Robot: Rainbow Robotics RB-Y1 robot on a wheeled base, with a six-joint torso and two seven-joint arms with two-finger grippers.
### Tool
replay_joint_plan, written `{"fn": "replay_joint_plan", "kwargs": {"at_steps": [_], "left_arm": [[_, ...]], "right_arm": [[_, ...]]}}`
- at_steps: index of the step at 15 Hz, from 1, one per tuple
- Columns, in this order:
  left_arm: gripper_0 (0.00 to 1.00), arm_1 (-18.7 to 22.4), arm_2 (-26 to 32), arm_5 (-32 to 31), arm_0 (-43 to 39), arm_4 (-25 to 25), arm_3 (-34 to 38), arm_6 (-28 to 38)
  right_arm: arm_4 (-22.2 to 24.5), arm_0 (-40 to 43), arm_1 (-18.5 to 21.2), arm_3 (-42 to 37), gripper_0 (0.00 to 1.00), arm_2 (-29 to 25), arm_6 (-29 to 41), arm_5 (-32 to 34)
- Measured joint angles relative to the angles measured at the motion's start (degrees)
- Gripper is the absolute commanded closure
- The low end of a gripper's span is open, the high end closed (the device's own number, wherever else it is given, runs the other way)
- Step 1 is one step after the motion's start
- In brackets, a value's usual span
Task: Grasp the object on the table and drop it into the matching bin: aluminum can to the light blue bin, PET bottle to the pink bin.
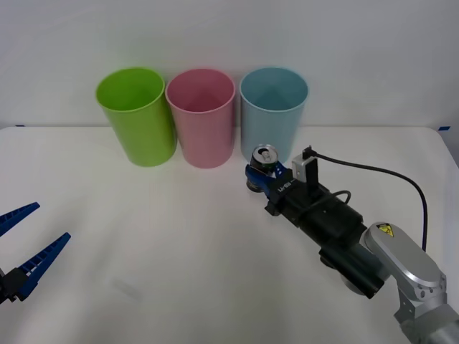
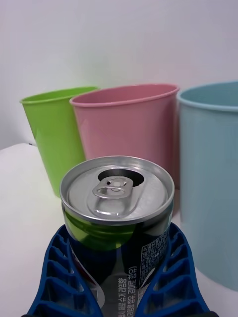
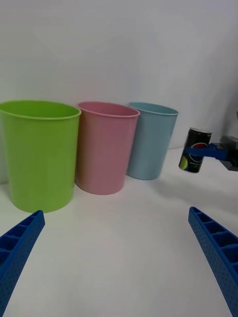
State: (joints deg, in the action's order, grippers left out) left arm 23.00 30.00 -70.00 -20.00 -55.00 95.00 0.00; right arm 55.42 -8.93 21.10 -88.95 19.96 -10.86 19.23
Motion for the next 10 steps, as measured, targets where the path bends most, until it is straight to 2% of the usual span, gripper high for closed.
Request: {"fn": "replay_joint_plan", "kwargs": {"at_steps": [5, 10], "left_arm": [[0.0, 0.0, 0.0, 0.0, 0.0, 0.0, 0.0, 0.0], [0.0, 0.0, 0.0, 0.0, 0.0, 0.0, 0.0, 0.0]], "right_arm": [[-2.0, 4.0, 5.9, -9.5, 1.0, -3.8, 6.9, 0.6], [-2.1, 3.9, 9.2, -14.9, 1.0, -7.8, 12.0, 0.2]]}}
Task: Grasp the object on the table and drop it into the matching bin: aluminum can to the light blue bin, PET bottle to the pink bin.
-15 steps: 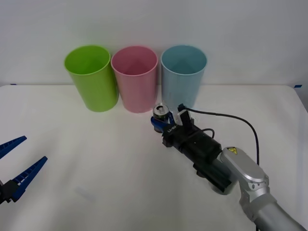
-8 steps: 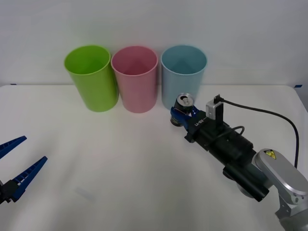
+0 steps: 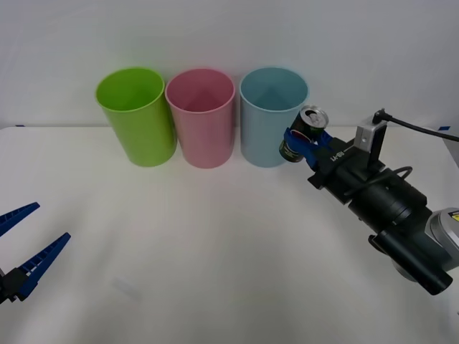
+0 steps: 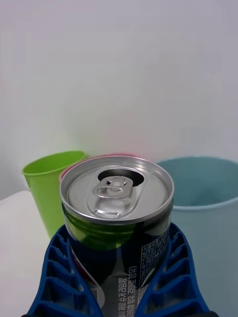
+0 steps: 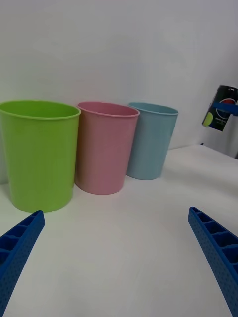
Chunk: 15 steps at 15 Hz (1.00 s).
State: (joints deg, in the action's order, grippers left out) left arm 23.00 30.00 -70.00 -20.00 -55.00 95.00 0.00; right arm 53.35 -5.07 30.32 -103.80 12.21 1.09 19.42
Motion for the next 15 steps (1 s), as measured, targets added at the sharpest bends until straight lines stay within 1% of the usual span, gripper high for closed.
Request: {"fn": "replay_joint_plan", "kwargs": {"at_steps": [5, 8, 10, 12, 15], "left_arm": [[0.0, 0.0, 0.0, 0.0, 0.0, 0.0, 0.0, 0.0], [0.0, 0.0, 0.0, 0.0, 0.0, 0.0, 0.0, 0.0], [0.0, 0.0, 0.0, 0.0, 0.0, 0.0, 0.0, 0.0], [0.0, 0.0, 0.0, 0.0, 0.0, 0.0, 0.0, 0.0], [0.0, 0.0, 0.0, 0.0, 0.0, 0.0, 0.0, 0.0]], "right_arm": [[-1.1, -6.3, 4.0, 0.3, 1.0, -1.1, 1.6, -1.2], [-1.4, -11.5, 5.0, 4.6, 1.0, -1.0, 2.1, -1.4], [-1.4, -15.7, 4.7, 8.9, 1.0, -0.6, 2.1, -1.4], [-1.2, -19.2, 3.5, 13.1, 1.0, -0.2, 2.2, -1.4], [0.4, -23.6, 1.3, 18.6, 1.0, -0.1, 2.0, -1.4]]}}
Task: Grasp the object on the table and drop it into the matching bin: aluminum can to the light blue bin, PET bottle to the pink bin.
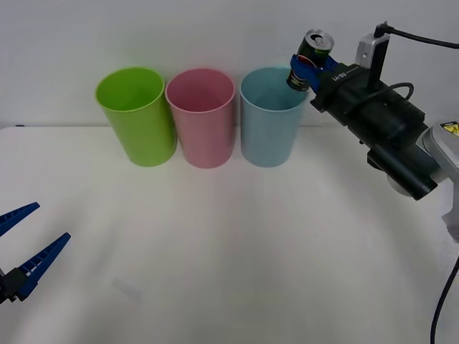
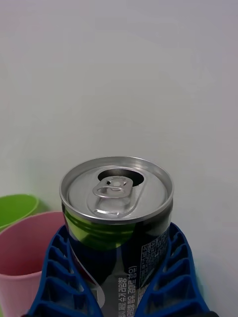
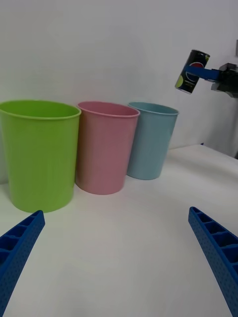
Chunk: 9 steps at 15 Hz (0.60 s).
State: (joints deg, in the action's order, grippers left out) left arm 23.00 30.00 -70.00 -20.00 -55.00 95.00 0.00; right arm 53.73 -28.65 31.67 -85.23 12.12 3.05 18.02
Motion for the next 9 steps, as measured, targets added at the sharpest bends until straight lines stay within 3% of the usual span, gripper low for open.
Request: {"fn": "replay_joint_plan", "kwargs": {"at_steps": [9], "left_arm": [[0.0, 0.0, 0.0, 0.0, 0.0, 0.0, 0.0, 0.0]], "right_arm": [[8.3, -8.8, -8.7, 12.0, 1.0, -1.5, -0.4, -0.9]]}}
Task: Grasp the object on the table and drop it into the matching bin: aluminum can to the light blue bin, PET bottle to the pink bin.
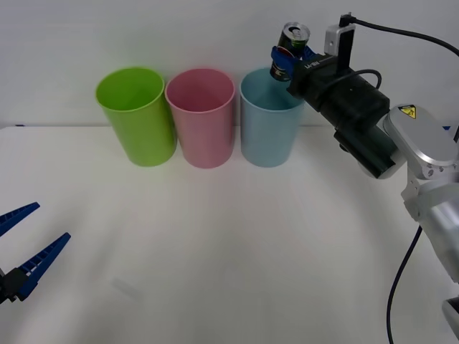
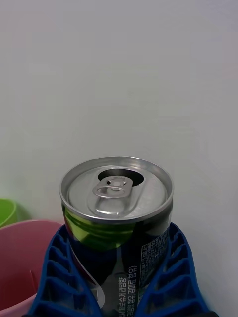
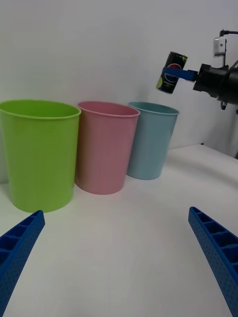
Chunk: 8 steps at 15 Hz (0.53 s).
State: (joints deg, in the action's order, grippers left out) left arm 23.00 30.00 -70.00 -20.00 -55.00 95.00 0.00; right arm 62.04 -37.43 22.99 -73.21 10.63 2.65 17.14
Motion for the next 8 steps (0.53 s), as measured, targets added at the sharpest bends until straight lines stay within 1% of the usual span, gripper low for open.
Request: {"fn": "replay_joint_plan", "kwargs": {"at_steps": [2, 3, 8], "left_arm": [[0.0, 0.0, 0.0, 0.0, 0.0, 0.0, 0.0, 0.0], [0.0, 0.0, 0.0, 0.0, 0.0, 0.0, 0.0, 0.0], [0.0, 0.0, 0.0, 0.0, 0.0, 0.0, 0.0, 0.0]], "right_arm": [[4.0, -1.1, -2.8, 2.0, 1.0, -2.2, 0.2, 0.0], [5.3, -1.4, -3.7, 2.6, 1.0, -3.0, 0.3, 0.0], [6.4, -1.5, -4.6, 3.2, 1.0, -3.3, 0.1, -0.2]]}}
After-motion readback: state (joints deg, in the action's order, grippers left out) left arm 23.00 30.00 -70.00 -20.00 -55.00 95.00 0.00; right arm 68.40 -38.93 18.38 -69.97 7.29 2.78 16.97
